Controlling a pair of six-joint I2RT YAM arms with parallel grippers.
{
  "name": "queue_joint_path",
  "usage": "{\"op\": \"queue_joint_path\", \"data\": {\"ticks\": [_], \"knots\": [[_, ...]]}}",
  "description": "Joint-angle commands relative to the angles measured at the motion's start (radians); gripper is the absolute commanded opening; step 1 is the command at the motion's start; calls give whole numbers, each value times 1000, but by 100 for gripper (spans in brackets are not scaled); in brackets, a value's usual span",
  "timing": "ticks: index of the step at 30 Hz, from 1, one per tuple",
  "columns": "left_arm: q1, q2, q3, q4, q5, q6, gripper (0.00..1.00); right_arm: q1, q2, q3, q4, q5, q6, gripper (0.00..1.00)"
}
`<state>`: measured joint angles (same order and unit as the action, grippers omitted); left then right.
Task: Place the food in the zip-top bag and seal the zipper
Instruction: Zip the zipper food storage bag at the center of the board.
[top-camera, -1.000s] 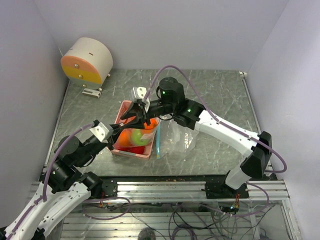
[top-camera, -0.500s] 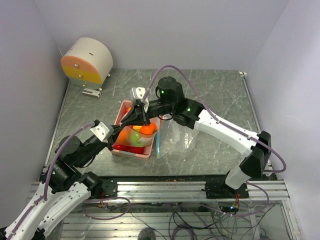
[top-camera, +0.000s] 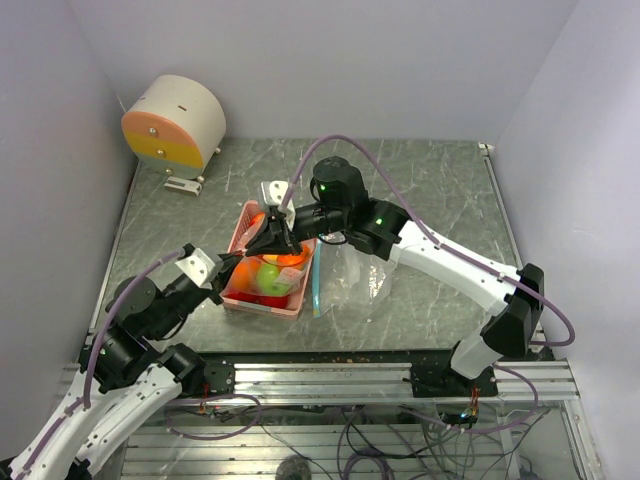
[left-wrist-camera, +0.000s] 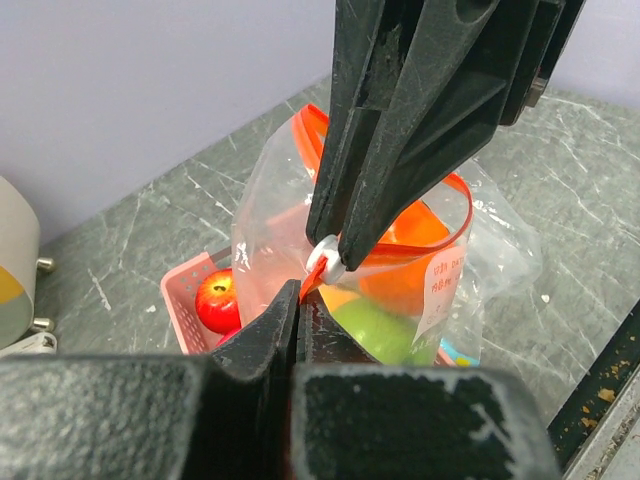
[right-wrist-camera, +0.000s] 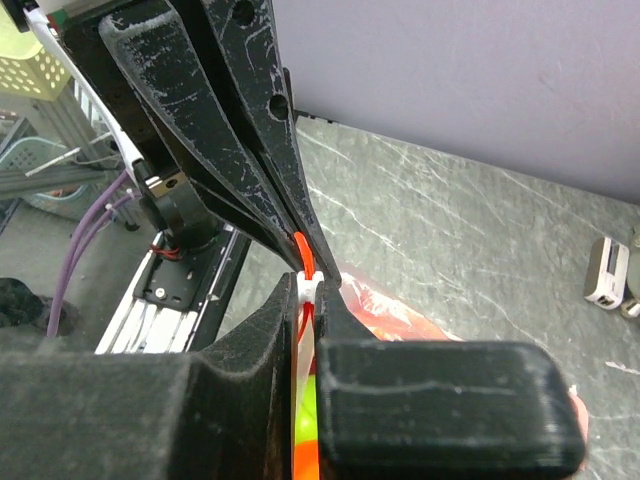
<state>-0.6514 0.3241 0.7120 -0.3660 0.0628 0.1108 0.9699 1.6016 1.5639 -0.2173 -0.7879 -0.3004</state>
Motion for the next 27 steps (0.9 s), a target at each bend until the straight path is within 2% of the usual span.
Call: {"op": "queue_joint_path", "data": {"ticks": [1,3,5,7,27], "knots": [[4,-24,8,75,-24,-8,7,-13,-2,8,-64,63,-4,0],[4,-22,6,79,-20,-9,7,-13,-5,4,-36,69,16,3],[4,-19,6,82,-20,-12,7,-13,-3,5,-28,53,20,15],[4,-16,5,85,-18,-14,7,-12,0,7,-21,30,23,19],[4,1,4,101,-17,-20,7,-10,37,46,-13,-45,35,23]]}}
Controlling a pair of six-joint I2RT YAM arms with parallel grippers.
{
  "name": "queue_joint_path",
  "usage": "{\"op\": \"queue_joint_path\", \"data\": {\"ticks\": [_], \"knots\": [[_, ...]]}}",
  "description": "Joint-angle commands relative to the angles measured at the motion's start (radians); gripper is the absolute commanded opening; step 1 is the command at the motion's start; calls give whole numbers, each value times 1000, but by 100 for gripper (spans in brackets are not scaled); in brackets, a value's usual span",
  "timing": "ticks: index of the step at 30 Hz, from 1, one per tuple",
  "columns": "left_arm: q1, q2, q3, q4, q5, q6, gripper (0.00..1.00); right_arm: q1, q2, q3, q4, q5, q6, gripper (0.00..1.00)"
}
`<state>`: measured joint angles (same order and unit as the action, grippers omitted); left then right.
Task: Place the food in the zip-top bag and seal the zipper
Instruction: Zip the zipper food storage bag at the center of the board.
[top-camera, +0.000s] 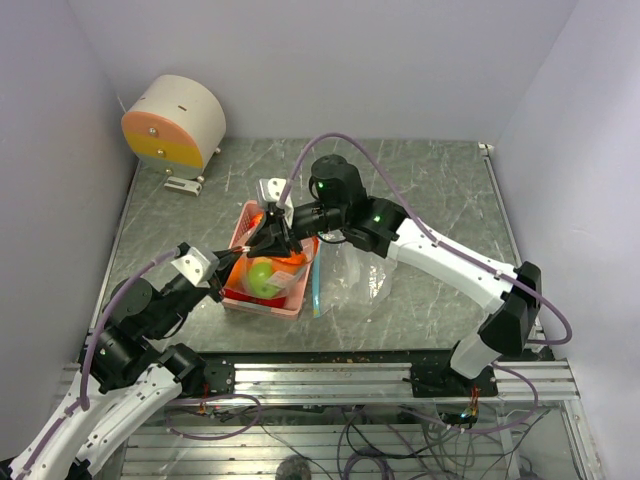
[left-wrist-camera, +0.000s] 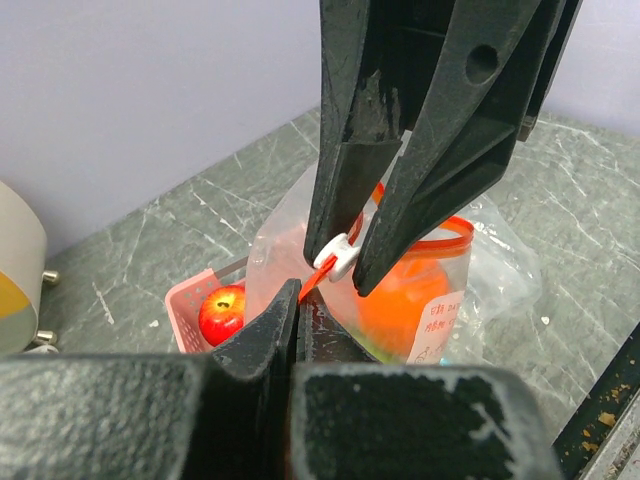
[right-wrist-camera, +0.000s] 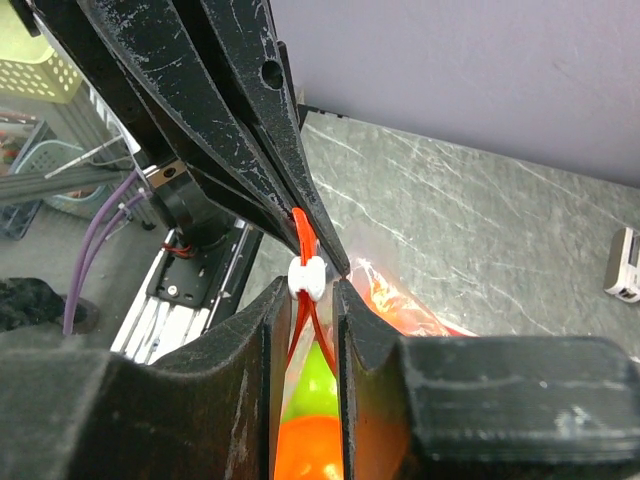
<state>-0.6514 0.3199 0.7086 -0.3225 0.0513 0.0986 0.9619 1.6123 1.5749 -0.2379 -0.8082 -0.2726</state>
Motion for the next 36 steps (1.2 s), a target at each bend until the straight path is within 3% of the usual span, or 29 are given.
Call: {"op": "queue_joint_path", "data": {"ticks": [1,6,10,18,36], "knots": [[4,7,9,56,-5,-7,7,-1,29,35,11,-23,9,24],[5,13,12,51,-5,-10,7,-2,21,20,42,-9,21,22],[4,11,10,52,-7,-9,7,-2,3,-2,67,8,34,0],[4,13,28,24,-61,-24,7,-3,-20,-28,31,39,-3,0],[4,-92,32,-3,-437,-59,7,-126,-105,-147,-6,133,-42,0]]}}
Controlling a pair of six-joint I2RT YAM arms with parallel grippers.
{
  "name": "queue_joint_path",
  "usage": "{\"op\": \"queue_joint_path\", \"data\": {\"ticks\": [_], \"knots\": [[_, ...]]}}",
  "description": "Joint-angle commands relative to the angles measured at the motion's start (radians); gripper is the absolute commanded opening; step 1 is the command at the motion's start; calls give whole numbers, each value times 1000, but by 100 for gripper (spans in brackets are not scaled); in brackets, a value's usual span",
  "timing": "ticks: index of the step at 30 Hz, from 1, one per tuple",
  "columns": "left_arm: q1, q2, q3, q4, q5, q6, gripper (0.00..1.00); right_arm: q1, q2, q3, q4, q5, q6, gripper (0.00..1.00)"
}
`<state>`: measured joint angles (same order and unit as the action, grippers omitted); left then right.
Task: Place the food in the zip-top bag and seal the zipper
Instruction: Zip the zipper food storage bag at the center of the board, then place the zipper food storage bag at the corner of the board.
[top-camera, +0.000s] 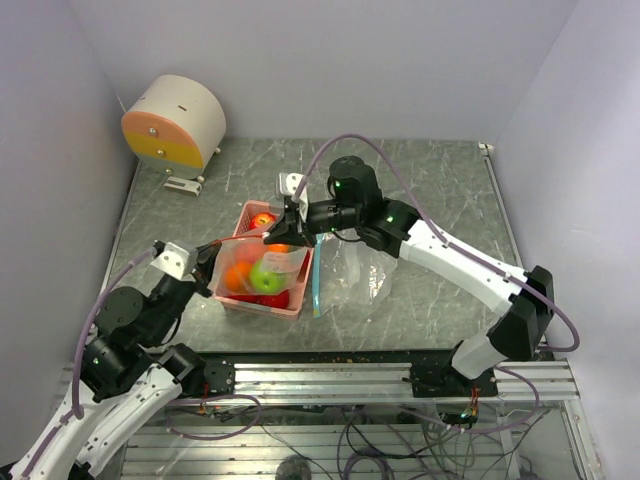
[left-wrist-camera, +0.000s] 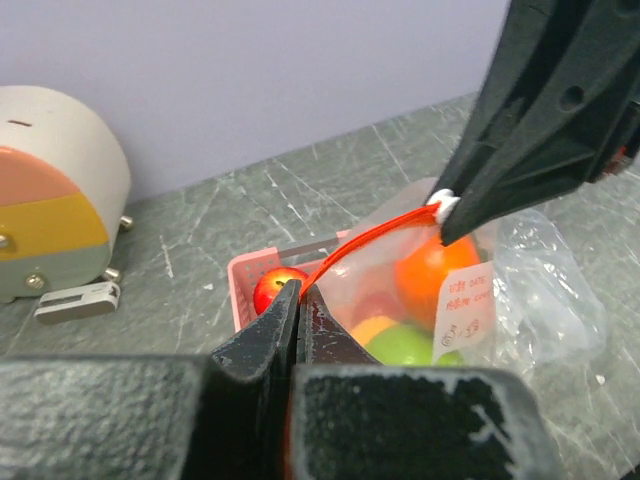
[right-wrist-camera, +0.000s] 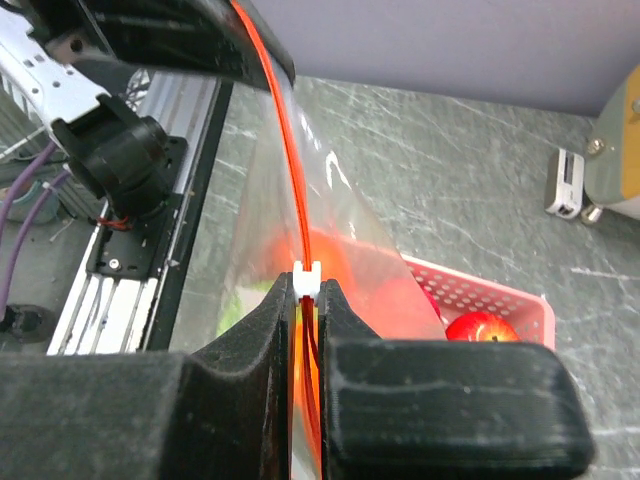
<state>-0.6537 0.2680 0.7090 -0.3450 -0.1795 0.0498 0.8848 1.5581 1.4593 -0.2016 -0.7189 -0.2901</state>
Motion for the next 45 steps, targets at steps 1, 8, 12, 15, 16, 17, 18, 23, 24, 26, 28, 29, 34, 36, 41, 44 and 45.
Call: {"op": "queue_joint_path", "data": {"ticks": [1,8,12,15,16,17,18,23,24,26,28,29,34,36,41,44,45], "knots": [[6,-44,32,17,-243,-15,7,-59,-53,-39,-42,42,-24,0],[7,-70,41,8,-433,-22,7,-129,-73,-88,-42,51,-26,0],[6,-76,41,10,-474,-22,7,-149,-83,-105,-41,63,-28,0],[6,-78,44,7,-501,-29,7,-153,-82,-102,-56,81,-39,0],[6,-79,45,6,-518,-31,7,-156,-83,-104,-60,93,-43,0],[6,-80,46,4,-530,-31,7,-159,-83,-107,-63,103,-44,0],[7,-81,48,5,-539,-30,7,-161,-83,-110,-64,110,-44,0],[6,-80,52,33,-535,-25,7,-167,-74,-98,-31,86,-11,0],[7,-78,54,41,-535,-27,7,-166,-71,-87,-20,84,6,7],[6,-69,62,58,-545,-24,7,-166,-74,-59,10,99,62,31],[6,-56,73,78,-581,-24,7,-166,-83,-34,47,137,142,49],[6,-47,79,91,-611,-28,7,-166,-91,-30,68,158,173,58],[7,-6,120,153,-792,-43,7,-166,-139,-58,133,229,264,89],[6,8,128,169,-848,-38,7,-168,-126,-53,116,264,277,90],[6,52,78,203,-1109,-13,7,-168,-71,-66,79,402,336,89],[6,29,22,278,-1138,46,8,-168,-52,-84,66,521,379,88],[6,25,7,307,-1143,73,9,-168,-45,-86,52,570,394,87]]}}
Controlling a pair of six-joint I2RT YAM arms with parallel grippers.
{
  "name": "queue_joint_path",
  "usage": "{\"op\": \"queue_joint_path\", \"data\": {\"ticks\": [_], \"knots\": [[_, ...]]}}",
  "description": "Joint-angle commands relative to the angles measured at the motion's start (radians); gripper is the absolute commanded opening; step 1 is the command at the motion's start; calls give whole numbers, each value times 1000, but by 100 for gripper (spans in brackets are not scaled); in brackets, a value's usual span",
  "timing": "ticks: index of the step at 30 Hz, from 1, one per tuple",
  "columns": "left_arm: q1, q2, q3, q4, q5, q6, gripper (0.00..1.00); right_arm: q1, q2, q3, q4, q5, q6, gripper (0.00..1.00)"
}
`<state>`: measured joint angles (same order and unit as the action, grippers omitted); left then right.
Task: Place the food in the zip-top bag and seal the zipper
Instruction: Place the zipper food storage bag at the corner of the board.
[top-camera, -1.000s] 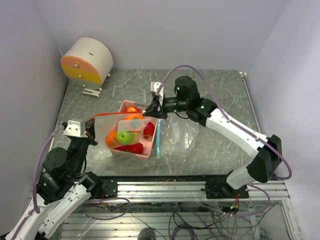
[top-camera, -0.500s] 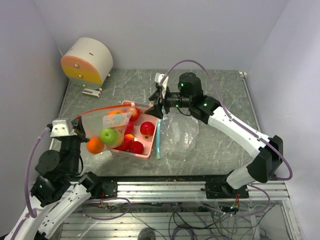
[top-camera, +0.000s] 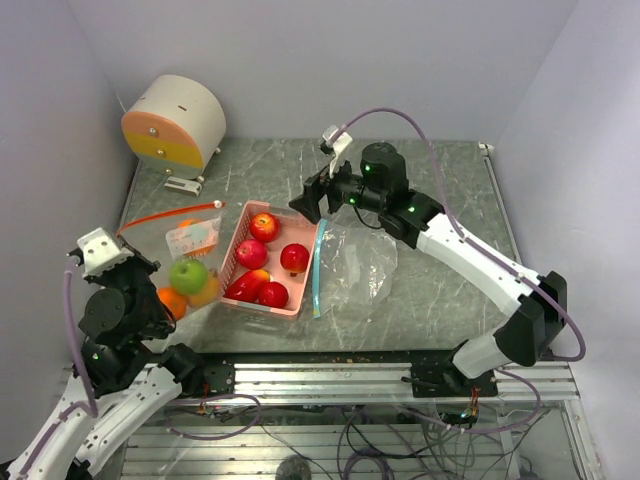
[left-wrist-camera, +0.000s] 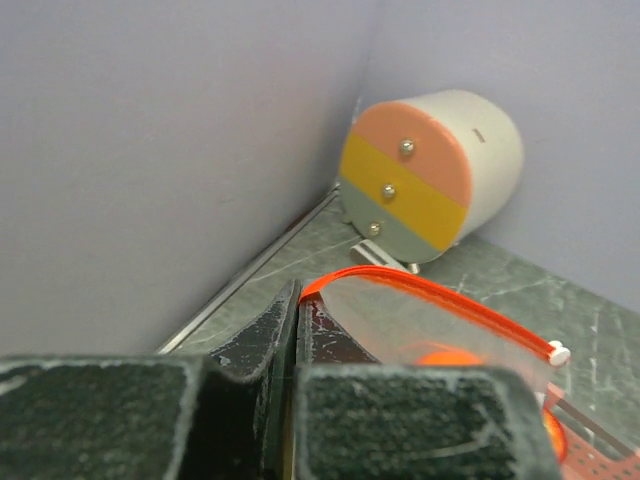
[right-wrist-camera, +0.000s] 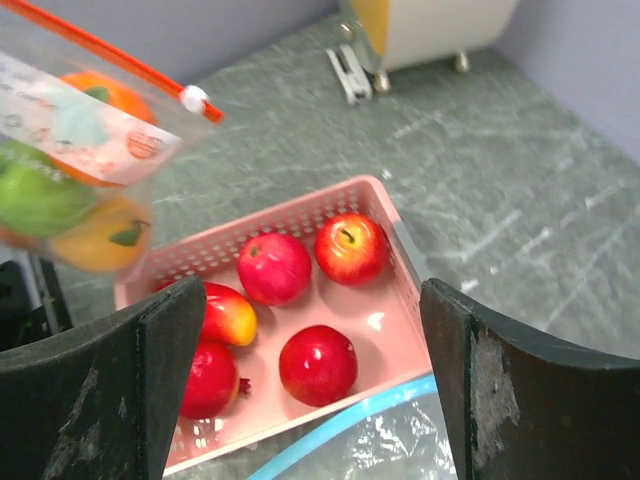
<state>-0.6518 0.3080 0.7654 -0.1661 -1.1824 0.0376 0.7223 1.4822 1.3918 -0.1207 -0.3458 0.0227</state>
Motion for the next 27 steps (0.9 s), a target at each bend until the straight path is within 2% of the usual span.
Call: {"op": "queue_joint_path", "data": {"ticks": [1,4,8,13,15,18,20,23,27], "knots": [[4,-16,-61,146,-150,101,12,-5,40,-19,-44,253,100,87],[5,-2,-74,140,-179,115,18,-6,43,-47,-80,416,166,87],[4,-1,-108,174,-225,182,21,-10,15,-127,-112,534,247,87],[4,-42,-114,120,-188,131,28,-9,-1,-203,-160,529,279,87],[4,-48,-95,75,-175,90,37,-10,1,-227,-180,520,290,86],[4,-56,-67,15,-119,29,63,-10,5,-264,-190,511,311,87],[4,-63,-56,-11,-45,0,74,-10,11,-280,-192,510,325,88],[5,-74,-53,-21,99,-17,79,-10,31,-289,-187,501,346,89],[5,-61,-27,-62,213,-71,87,-10,75,-291,-190,491,391,89]]}}
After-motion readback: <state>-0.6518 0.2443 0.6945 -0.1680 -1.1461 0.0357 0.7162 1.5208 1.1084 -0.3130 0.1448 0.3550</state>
